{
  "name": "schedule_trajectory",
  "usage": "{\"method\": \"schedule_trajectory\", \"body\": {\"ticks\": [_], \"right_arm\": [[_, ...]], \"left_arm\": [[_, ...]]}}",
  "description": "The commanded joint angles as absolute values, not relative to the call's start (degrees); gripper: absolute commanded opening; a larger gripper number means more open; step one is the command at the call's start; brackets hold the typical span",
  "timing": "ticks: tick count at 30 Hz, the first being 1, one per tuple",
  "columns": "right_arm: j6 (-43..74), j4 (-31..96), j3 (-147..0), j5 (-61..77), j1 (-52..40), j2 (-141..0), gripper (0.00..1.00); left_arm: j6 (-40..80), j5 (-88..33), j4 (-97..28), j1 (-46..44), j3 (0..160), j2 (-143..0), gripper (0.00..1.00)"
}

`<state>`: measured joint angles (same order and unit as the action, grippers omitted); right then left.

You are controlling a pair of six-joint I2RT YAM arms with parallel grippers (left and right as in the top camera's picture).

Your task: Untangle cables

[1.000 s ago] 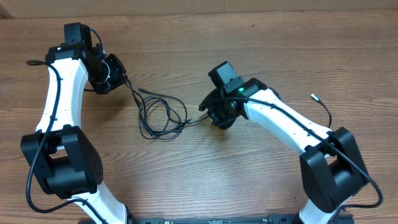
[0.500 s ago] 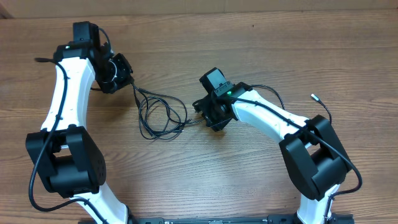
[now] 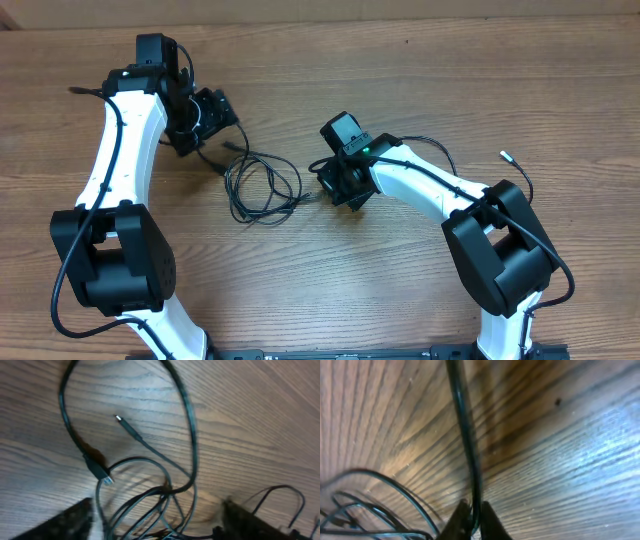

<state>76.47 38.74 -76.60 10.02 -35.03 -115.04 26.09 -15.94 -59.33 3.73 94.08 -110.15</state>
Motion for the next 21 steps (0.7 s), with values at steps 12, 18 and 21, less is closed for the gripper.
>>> {"method": "schedule_trajectory", "body": {"ticks": [12,18,21], "right_arm": [[76.01,40.07,-77.1,7.68,-32.56,-115.55,0.04],[71.29,41.52,-77.1,8.62,-30.63,-115.55,0.04],[69.97,42.68,-77.1,8.58,-30.11,-115.55,0.04]], "left_arm": [[23.0,-14.33,-70.32,-4.01,93.78,-109.38,0.89],[23.66,-4.14,-74.11,-8.01,92.47,-109.38,0.82],[24.03,-4.32,-72.36,-8.6,89.43,-109.38,0.75]]}}
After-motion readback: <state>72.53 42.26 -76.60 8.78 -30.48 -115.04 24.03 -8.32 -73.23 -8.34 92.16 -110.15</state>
